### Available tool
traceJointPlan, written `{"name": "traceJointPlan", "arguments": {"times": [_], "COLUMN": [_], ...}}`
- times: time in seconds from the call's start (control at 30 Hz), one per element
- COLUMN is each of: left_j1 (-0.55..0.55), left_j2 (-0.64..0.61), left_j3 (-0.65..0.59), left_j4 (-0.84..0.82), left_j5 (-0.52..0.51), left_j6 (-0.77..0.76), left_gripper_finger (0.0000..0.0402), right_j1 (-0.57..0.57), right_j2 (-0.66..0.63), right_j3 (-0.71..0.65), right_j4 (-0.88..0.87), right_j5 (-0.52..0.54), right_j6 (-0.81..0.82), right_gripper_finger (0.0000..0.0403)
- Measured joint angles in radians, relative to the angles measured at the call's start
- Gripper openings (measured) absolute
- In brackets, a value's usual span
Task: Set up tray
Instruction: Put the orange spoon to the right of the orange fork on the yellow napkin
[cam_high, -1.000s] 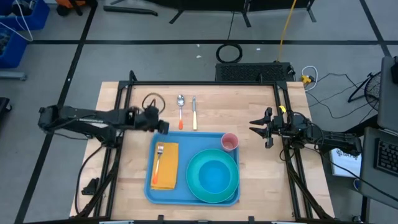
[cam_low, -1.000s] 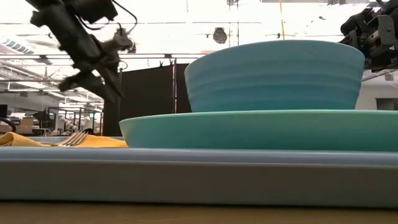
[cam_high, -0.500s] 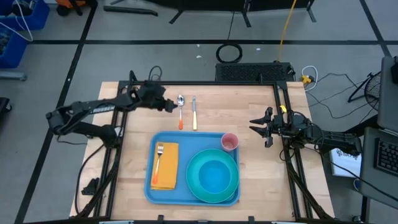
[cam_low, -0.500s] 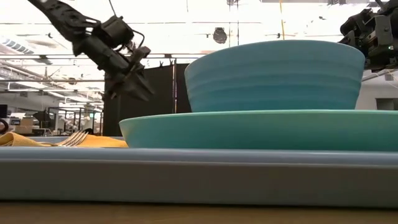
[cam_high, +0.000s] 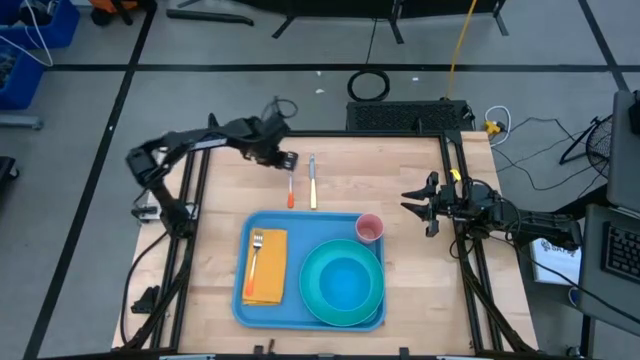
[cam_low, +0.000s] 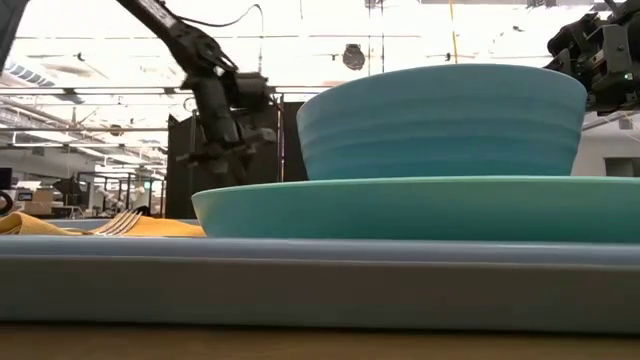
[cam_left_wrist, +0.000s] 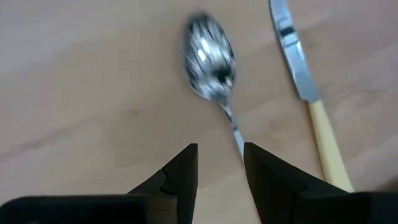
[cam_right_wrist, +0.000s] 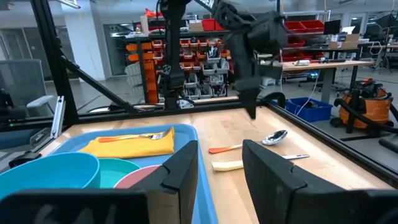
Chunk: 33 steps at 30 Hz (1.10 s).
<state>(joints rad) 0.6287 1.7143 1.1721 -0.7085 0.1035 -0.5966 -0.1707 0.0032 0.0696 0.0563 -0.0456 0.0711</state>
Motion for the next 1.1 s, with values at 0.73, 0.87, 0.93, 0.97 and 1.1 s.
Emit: {"name": "traceJointPlan", "arguments": {"times": [0.73, 0.87, 0.93, 0.97, 1.1], "left_j1": [-0.125, -0.13, -0.136, -0.14, -0.149], "left_j2": [0.165, 0.165, 0.165, 0.165, 0.165], "left_j3": [0.062, 0.062, 0.062, 0.062, 0.062], "left_j4": [0.001, 0.006, 0.006, 0.006, 0.028], "left_j5": [-0.129, -0.115, -0.111, -0.111, -0.113], "left_j6": [-0.224, -0.253, -0.264, -0.272, -0.282], "left_gripper_finger": [0.0133, 0.0133, 0.0133, 0.0133, 0.0133], "right_j1": [0.0, 0.0, 0.0, 0.0, 0.0], "right_j2": [0.0, 0.0, 0.0, 0.0, 0.0], "right_j3": [0.0, 0.0, 0.0, 0.0, 0.0], "right_j4": [0.022, 0.023, 0.023, 0.023, 0.023], "right_j5": [-0.006, -0.007, -0.007, -0.007, -0.007], "right_j6": [0.003, 0.003, 0.003, 0.003, 0.003], "right_gripper_finger": [0.0116, 0.0116, 0.0116, 0.0116, 0.0116]}}
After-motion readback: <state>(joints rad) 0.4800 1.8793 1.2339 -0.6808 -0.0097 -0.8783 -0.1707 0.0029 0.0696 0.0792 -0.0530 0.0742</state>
